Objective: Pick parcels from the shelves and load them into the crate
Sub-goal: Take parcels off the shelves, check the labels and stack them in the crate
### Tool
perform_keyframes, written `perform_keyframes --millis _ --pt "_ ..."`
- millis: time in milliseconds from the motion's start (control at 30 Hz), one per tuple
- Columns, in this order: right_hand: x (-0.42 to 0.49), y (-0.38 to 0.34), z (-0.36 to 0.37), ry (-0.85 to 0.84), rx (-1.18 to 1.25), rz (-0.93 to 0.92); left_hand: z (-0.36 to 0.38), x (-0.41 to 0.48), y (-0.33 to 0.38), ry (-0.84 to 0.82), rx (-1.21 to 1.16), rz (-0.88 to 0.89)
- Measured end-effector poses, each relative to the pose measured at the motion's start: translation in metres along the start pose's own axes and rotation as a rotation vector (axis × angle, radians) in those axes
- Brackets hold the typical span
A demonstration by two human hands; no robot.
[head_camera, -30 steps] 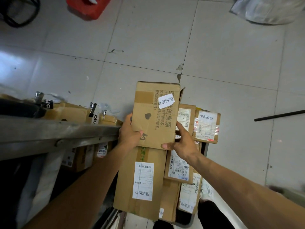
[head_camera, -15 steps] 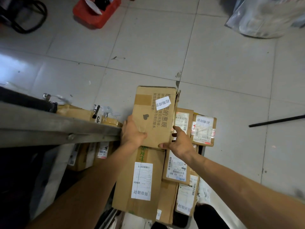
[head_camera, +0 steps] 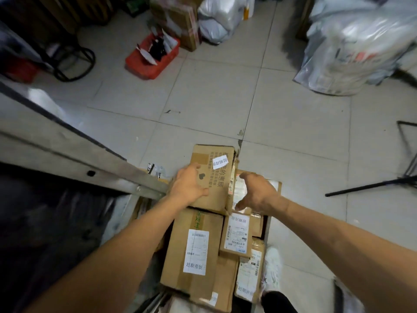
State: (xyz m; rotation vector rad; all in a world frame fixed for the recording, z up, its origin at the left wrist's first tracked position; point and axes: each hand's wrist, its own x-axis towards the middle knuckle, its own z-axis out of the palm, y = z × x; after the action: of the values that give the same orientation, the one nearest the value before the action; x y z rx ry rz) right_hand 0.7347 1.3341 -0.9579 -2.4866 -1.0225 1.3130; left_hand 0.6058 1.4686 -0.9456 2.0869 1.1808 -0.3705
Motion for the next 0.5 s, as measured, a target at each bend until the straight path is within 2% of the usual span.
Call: perform_keyframes --millis 133,233,367,500 --pt "-0.057 -0.023 -0.061 0.004 -0.148 -0.048 -0.052 -0.038 0.05 -0.041 0.201 0.158" --pt "-0.113 -0.035 -0.101 0.062 -0.189 -0.041 -0.088 -0.075 0.094 -0.069 0.254 0.26" --pt "-0.201 -0.052 -0.144 0.177 -0.156 0.004 -0.13 -0.14 0.147 -0.073 0.301 0.449" --pt "-0.296 -0.069 -0.17 0.325 -0.106 0.026 -0.155 -0.213 0.183 -0.083 0.404 0.567"
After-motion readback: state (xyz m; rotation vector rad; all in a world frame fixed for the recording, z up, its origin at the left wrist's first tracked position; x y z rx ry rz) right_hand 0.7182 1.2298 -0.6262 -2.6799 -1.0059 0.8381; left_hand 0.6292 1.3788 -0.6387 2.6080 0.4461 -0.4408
